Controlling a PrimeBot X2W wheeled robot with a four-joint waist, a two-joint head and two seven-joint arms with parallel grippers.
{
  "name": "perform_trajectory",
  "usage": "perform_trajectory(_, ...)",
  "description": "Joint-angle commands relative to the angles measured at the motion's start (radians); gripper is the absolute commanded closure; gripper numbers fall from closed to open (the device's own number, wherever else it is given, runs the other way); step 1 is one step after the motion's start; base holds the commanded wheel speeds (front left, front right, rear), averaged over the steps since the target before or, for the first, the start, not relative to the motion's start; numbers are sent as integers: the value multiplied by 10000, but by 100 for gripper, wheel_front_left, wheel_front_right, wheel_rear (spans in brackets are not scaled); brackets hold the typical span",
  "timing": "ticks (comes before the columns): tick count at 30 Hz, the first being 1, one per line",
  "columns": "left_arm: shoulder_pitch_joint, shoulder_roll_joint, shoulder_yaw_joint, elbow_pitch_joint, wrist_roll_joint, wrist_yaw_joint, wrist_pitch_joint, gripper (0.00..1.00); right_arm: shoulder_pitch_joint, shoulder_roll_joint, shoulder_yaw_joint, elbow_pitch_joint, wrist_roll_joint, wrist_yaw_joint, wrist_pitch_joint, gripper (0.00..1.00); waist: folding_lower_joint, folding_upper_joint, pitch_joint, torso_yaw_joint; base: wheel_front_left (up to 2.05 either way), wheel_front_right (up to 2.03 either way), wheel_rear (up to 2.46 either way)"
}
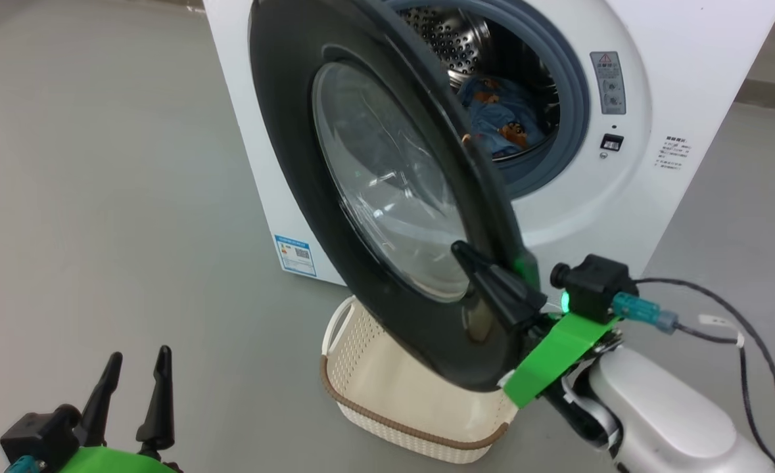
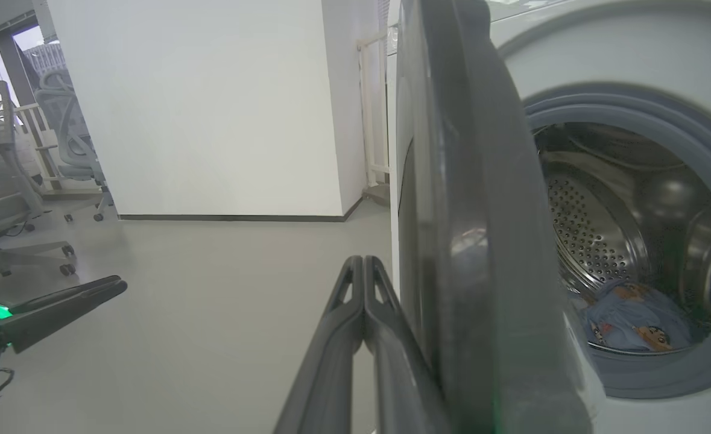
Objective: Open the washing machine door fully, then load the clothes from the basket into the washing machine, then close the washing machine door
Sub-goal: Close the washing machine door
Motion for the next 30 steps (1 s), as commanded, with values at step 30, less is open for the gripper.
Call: perform_trajectory(30, -1956, 112, 283, 103, -259, -454, -388, 0, -4436, -1746, -1805, 1514, -200, -4, -76, 100, 0, 0, 3187, 90, 0, 0, 0)
